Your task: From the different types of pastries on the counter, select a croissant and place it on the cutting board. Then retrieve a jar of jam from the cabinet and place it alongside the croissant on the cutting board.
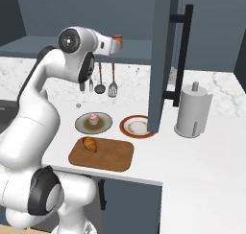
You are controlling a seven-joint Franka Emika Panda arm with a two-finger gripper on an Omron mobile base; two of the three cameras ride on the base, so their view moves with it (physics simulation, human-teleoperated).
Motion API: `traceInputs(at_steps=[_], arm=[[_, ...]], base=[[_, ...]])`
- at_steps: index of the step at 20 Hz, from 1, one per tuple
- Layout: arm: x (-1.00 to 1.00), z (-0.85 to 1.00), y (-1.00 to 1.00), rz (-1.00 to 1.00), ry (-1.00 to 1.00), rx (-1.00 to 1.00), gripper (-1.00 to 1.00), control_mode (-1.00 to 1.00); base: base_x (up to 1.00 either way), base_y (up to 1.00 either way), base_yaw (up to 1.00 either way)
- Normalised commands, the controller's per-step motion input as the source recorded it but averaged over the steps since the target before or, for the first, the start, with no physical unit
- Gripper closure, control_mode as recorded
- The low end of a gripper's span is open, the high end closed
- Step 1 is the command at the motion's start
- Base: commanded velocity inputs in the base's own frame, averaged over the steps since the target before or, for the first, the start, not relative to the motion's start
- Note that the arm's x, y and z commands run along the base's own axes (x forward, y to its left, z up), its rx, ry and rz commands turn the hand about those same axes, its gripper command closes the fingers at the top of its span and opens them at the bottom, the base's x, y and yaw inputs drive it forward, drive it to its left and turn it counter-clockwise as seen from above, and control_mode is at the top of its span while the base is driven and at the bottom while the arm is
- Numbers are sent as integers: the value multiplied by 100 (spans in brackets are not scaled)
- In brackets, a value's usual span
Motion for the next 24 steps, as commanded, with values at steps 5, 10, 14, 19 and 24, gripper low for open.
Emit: traceInputs(at_steps=[5,10,14,19,24], arm=[[29,-8,0,0,0,0,-100,-100],[38,0,0,0,0,0,-100,-100],[20,0,0,0,0,0,-100,-100],[0,-6,0,0,0,0,-100,-100],[1,-8,-3,0,0,0,-100,-100]], base=[[0,0,0],[0,0,0],[0,0,0],[0,0,0],[0,0,0]])
